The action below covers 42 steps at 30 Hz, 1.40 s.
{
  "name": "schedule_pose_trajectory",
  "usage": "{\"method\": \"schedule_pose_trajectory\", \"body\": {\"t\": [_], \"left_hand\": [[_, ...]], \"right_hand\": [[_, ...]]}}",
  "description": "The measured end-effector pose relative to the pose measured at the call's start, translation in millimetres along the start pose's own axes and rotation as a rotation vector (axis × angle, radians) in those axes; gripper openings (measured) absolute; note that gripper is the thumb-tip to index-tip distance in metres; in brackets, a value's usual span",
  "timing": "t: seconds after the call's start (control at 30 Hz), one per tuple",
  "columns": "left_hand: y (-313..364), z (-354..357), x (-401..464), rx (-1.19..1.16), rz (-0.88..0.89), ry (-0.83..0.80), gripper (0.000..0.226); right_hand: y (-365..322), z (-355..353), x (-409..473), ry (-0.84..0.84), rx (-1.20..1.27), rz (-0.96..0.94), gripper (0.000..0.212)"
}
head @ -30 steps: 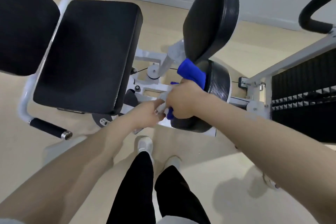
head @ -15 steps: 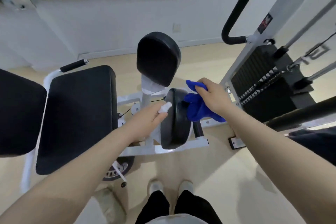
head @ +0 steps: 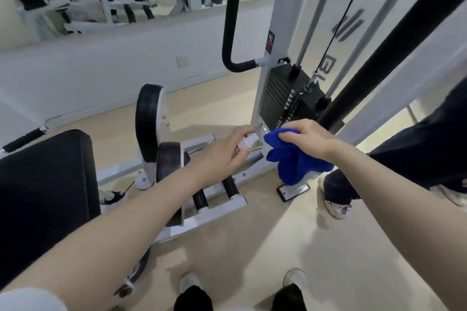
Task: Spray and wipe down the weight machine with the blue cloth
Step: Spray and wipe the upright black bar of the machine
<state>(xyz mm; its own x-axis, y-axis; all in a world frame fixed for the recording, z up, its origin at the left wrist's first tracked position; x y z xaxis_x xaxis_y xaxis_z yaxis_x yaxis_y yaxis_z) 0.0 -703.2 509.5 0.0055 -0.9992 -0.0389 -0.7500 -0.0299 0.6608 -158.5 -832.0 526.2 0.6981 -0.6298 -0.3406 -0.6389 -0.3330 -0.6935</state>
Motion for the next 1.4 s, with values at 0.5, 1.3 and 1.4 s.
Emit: {"method": "schedule_pose_trajectory", "body": {"t": [0.5,1.3,1.4], "left_hand": [[98,182,104,0.628,-0.228,-0.164,0.081],[65,278,197,0.388,-0.706,-0.019,0.049],[55,277,179,0.415,-0.747,-0.047,0.059]], "right_hand": [[194,-107,-9,0.175,-0.029,0.317,0.021],[318,-45,51,0.203,0.021,0.222,0.019],[316,-37,51,0.16,0.147,0.283,0.021]]}}
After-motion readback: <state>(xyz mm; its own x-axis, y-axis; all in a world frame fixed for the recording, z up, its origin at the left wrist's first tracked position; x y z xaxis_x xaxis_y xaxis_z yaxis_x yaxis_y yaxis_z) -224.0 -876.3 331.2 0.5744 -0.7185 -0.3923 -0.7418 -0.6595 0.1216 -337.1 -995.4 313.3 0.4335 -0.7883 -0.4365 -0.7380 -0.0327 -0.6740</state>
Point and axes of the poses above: each hand's wrist, its own x-axis towards the middle knuckle, its own z-axis out of the palm, y = z × x, the point moved 3 cm from there along x, towards the middle knuckle, and after that the axes turned 1 degree about -y, right-handed, at the moved point
